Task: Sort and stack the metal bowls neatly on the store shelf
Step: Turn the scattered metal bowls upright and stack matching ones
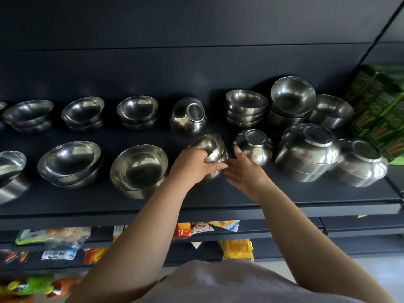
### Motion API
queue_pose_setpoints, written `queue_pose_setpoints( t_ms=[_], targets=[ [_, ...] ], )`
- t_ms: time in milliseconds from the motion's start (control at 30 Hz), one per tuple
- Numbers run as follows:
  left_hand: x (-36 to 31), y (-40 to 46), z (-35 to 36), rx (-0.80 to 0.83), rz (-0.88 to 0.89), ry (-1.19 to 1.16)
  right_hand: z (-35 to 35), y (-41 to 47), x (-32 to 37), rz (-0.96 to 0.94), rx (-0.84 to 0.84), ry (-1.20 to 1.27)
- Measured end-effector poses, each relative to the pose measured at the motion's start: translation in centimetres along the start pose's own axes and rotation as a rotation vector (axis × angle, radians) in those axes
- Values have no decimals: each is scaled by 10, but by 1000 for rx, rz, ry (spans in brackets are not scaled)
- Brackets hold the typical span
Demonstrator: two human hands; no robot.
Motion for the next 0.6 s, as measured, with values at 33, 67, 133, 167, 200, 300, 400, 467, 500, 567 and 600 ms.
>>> queue_pose_setpoints(
  t_ms=[33, 67, 133, 167, 200, 300, 400, 467, 500, 567, 600],
  targets=[
    [0, 0, 0, 10, 19, 38, 0, -1, 0, 0, 9, -9],
    [-1, 1, 1, 17, 49, 88, 0, -2, 0, -8, 11, -20],
    [-3, 1, 4, 26, 149, 217, 0, -4, 2, -53, 2, -21],
    [-4, 0, 6, 32, 189, 271, 0, -4, 4, -81, -2, -19],
    [-5, -1, 9, 43, 212, 304, 0, -4, 5, -110, 6, -25],
    [-2, -7, 16, 45, 190, 255, 1, -4, 8, -185, 40, -37],
    [6, -14, 25, 19, 121, 82, -2, -2, 6, -203, 57, 15],
    [8, -22, 27, -101, 131, -58, 0, -1, 3, -205, 46, 23],
    [7, -26, 25, -188, 139, -150, 0, -1, 2, -205, 34, 30],
    [10, -32, 21, -250, 34, -321, 1, -1, 0, -200, 5, 37],
    [13, -34, 23, -212, -58, -404, 1, 0, -1, -190, -8, 44]
  ],
)
Point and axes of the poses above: each hand's wrist, its own y-axis towards the middle knuckle, its own z-axis out of the palm, x = y × z, the point moved 5 cm from there along y, towards the middle knuckle, and after that the axes turned 4 degrees about -x, right-handed, at the moved point
